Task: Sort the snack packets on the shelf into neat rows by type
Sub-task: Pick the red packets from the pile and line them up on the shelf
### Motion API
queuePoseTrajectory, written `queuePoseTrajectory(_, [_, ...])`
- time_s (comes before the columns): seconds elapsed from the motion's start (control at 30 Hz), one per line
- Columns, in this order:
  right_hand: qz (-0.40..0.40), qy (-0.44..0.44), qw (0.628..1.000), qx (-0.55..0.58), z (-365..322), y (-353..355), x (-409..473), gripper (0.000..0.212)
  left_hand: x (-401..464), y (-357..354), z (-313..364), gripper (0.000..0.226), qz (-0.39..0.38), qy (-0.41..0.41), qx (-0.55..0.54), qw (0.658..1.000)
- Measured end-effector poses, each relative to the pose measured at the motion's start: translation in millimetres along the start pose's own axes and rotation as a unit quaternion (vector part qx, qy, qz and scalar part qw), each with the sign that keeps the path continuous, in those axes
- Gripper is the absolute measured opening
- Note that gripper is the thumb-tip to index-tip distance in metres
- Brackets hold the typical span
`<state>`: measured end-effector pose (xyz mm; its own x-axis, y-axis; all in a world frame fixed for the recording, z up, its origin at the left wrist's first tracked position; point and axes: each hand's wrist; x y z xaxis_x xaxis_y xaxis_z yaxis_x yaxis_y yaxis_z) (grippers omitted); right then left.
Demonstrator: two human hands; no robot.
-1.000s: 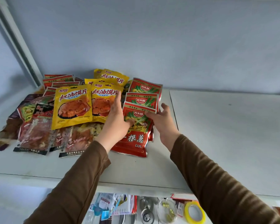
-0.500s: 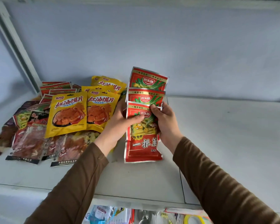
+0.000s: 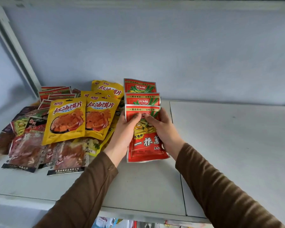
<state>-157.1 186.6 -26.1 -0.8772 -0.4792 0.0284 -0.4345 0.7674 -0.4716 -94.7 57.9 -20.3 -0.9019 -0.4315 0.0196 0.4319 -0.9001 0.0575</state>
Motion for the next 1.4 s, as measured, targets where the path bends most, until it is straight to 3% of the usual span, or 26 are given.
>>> queuePoseTrajectory(0.33, [0.03,0.062,0.998,-0.007,-21.2,12.7,0.1,0.041,8.6,-5.2,22.1,0.042,-0.067,-0.052,0.014,0.996])
queuePoseTrajectory(0.5, [0.108,0.137,0.978,-0.115,-27.2,11.2,-5.0,0.036,6.9,-23.8,19.2,0.059,-0.09,-0.053,0.032,0.994])
queuePoseTrajectory(0.67, [0.135,0.176,0.953,-0.208,-29.8,15.9,-6.4,0.034,3.0,-34.5,14.7,0.051,-0.058,-0.114,0.082,0.988])
queuePoseTrajectory(0.8, [0.117,0.147,0.966,-0.18,-34.9,16.2,-4.4,0.035,5.1,-29.5,13.2,0.047,-0.06,-0.109,0.051,0.991])
queuePoseTrajectory(0.93, [0.12,0.096,0.977,-0.148,-35.9,14.9,9.9,0.052,9.7,2.7,10.8,0.05,-0.036,-0.104,0.019,0.994])
queuePoseTrajectory(1.03, [0.147,0.079,0.928,-0.333,-24.9,21.7,27.8,0.038,10.6,35.3,5.6,0.052,-0.016,-0.091,0.029,0.995])
queuePoseTrajectory(1.13, [0.125,0.04,0.85,-0.51,-4.7,19.3,37.3,0.058,11.3,59.5,-1.5,0.05,0.001,-0.059,0.024,0.998])
queuePoseTrajectory(1.23, [0.123,0.039,0.824,-0.551,11.6,11.5,41.4,0.07,9.8,69.7,-7.3,0.045,0.007,-0.037,0.037,0.999])
queuePoseTrajectory(1.4, [0.146,0.018,0.867,-0.477,6.0,10.7,41.3,0.062,6.3,74.0,-11.9,0.035,-0.005,-0.014,0.045,0.999])
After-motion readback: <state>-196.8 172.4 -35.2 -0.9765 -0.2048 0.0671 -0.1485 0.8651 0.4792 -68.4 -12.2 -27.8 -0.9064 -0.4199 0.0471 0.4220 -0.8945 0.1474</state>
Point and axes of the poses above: each hand's wrist, its own x-axis towards the middle knuckle, its own y-axis out of the back of the hand, z = x × y, and after that the axes turned 14 degrees about x, right-handed
